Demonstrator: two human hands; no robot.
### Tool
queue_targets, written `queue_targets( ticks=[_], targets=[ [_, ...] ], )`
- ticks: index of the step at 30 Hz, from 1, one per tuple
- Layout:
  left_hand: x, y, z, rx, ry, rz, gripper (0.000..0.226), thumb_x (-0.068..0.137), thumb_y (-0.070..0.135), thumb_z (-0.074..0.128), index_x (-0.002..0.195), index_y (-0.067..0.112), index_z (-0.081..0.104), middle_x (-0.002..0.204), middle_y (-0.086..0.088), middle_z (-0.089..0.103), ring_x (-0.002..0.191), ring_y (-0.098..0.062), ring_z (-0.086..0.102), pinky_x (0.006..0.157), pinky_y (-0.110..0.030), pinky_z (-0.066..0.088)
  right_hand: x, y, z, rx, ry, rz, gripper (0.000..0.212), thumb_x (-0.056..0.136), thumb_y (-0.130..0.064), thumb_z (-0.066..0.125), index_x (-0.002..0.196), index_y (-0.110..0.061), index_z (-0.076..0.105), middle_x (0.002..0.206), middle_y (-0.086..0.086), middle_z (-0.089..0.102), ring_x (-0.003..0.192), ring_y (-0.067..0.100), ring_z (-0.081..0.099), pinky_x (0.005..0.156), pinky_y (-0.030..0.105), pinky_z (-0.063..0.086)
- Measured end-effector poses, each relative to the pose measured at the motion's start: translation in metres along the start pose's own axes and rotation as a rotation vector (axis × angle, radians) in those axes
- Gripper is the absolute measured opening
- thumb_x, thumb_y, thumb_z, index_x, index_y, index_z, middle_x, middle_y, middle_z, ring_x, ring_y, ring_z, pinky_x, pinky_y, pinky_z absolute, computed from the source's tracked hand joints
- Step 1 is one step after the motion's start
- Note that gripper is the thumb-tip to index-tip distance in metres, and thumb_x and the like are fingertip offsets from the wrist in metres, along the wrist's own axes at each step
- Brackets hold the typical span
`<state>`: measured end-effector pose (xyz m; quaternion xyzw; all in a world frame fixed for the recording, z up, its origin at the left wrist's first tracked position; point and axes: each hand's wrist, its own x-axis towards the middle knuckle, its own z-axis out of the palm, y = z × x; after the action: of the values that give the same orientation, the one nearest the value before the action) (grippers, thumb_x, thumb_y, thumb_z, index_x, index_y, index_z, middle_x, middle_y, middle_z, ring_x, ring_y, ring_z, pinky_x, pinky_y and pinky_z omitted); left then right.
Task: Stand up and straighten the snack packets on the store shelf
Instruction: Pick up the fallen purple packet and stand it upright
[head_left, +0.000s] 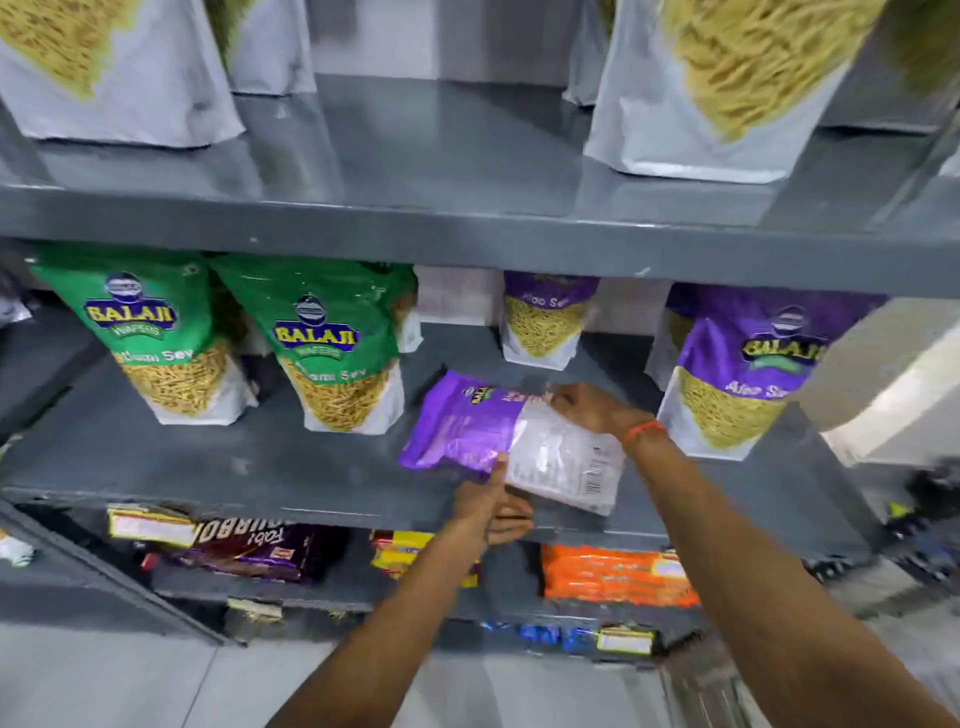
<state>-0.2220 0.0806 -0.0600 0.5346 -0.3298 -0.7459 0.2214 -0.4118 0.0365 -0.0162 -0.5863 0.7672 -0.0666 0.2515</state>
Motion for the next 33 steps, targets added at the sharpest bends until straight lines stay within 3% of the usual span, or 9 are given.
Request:
queue_targets(
  ticks=[3,6,11,13,20,24,26,29,33],
  targets=[
    [0.0,0.008,0.013,-0.094,0.084,0.015,0.04,0.09,0.037,0.05,0.083,-0.001,0.059,0.055,-0.009,0.07,0.05,-0.021,0.067,0.049,-0.03,0.057,0.001,0.005,-0.013,-0.026,-0.097,0.021,0.04,0.098,-0.032,0.033,0.123,-0.007,0.052,0.135,0.016,0.052,0.119,0.03,0.05,0.098,0.033,0.038],
    [-0.01,0.02,0.035,-0.243,0.168,0.062,0.033,0.095,0.019,0.046,0.113,-0.008,0.052,0.097,-0.021,0.064,0.079,-0.034,0.063,0.077,-0.045,0.05,0.001,0.014,-0.023,0.055,-0.107,0.069,0.028,0.097,-0.026,0.035,0.111,-0.013,0.056,0.109,0.011,0.052,0.098,0.023,0.05,0.071,0.024,0.038],
    [-0.023,0.039,0.041,-0.224,0.202,0.21,0.024,0.094,0.014,0.048,0.112,0.0,0.055,0.1,-0.015,0.061,0.091,-0.031,0.061,0.083,-0.045,0.049,0.002,0.043,-0.01,0.48,0.159,0.116,0.034,0.09,-0.008,0.04,0.057,-0.008,0.051,0.066,0.008,0.05,0.058,0.016,0.043,0.049,0.023,0.03],
    [-0.022,0.051,0.041,-0.179,0.161,0.316,0.026,0.094,0.016,0.047,0.114,0.001,0.055,0.103,-0.011,0.061,0.09,-0.027,0.061,0.081,-0.04,0.052,-0.005,0.048,-0.005,0.801,0.312,0.088,0.029,0.09,0.0,0.038,0.071,-0.002,0.06,0.064,0.003,0.05,0.061,0.014,0.044,0.047,0.018,0.034],
    [0.014,0.093,0.035,0.076,0.059,0.676,0.02,0.092,0.012,0.051,0.08,0.019,0.065,0.062,0.018,0.068,0.069,-0.005,0.057,0.072,-0.03,0.046,-0.005,0.051,-0.003,1.138,0.608,-0.053,0.014,0.092,0.001,0.042,0.092,0.0,0.056,0.091,0.009,0.059,0.08,0.015,0.052,0.072,0.023,0.044],
    [0.046,0.08,0.027,0.284,0.301,0.79,0.019,0.086,0.016,0.055,0.094,0.003,0.067,0.093,-0.007,0.071,0.086,-0.019,0.059,0.08,-0.035,0.047,-0.001,0.062,0.022,0.973,0.651,-0.033,0.012,0.089,0.007,0.045,0.095,0.011,0.054,0.094,0.011,0.056,0.072,-0.008,0.051,0.074,0.014,0.042],
    [0.04,0.062,0.032,0.286,0.528,0.828,0.02,0.083,0.01,0.059,0.101,0.001,0.062,0.106,-0.02,0.065,0.089,-0.029,0.062,0.083,-0.041,0.05,-0.003,0.06,0.031,0.988,0.691,-0.011,0.013,0.089,0.006,0.044,0.097,0.01,0.054,0.093,0.01,0.057,0.077,0.003,0.051,0.067,0.003,0.041],
    [0.022,0.028,0.059,0.44,0.358,0.908,0.024,0.079,0.01,0.067,0.102,0.009,0.06,0.108,-0.014,0.06,0.091,-0.019,0.057,0.085,-0.04,0.051,-0.012,0.053,0.042,1.021,0.751,-0.028,0.011,0.09,0.001,0.047,0.095,0.004,0.056,0.09,0.009,0.059,0.07,-0.003,0.052,0.067,0.004,0.042],
    [0.014,0.011,0.079,0.41,0.258,0.802,0.061,0.07,0.036,0.074,0.121,0.013,0.05,0.122,0.001,0.055,0.112,-0.012,0.052,0.095,-0.022,0.041,-0.036,0.039,0.084,1.056,0.81,-0.041,0.008,0.086,-0.017,0.051,0.084,-0.017,0.059,0.084,0.014,0.063,0.073,0.004,0.057,0.075,0.031,0.047]
  ],
)
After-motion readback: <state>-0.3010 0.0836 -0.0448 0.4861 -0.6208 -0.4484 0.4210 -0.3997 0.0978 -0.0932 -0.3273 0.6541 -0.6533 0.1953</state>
